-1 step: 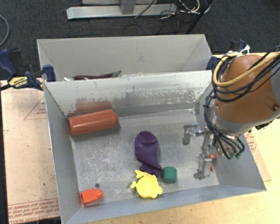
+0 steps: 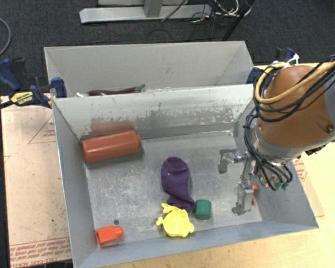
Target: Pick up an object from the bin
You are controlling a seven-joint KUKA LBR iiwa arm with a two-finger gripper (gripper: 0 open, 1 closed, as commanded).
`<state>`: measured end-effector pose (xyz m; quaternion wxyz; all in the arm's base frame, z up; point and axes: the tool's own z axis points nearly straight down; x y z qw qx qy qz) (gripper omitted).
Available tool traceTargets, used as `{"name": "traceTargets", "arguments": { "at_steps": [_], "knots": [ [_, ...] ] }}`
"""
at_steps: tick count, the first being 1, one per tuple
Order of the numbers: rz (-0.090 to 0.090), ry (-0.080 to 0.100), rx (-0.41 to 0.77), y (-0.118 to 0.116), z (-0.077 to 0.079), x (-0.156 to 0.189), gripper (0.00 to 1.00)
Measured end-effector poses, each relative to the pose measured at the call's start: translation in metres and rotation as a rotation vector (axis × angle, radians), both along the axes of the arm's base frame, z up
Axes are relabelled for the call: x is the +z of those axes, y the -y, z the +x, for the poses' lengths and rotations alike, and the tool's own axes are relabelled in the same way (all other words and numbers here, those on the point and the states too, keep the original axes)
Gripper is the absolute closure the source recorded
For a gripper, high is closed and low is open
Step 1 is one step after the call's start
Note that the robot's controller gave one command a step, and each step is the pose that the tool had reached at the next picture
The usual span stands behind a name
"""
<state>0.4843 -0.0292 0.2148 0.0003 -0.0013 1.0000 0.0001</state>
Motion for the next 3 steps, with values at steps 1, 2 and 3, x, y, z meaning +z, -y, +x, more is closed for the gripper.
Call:
{"name": "traceTargets", "arguments": {
  "at_steps": [1, 2, 3],
  "knots": [
    [-0.001, 0.002, 0.007, -0.046, 0.004, -0.018, 0.00],
    [0.004, 0.004, -0.047, -0.075, 0.005, -0.058, 0.00],
    [0.000, 0.006, 0.006, -0.110, 0.014, -0.112, 0.00]
  ]
}}
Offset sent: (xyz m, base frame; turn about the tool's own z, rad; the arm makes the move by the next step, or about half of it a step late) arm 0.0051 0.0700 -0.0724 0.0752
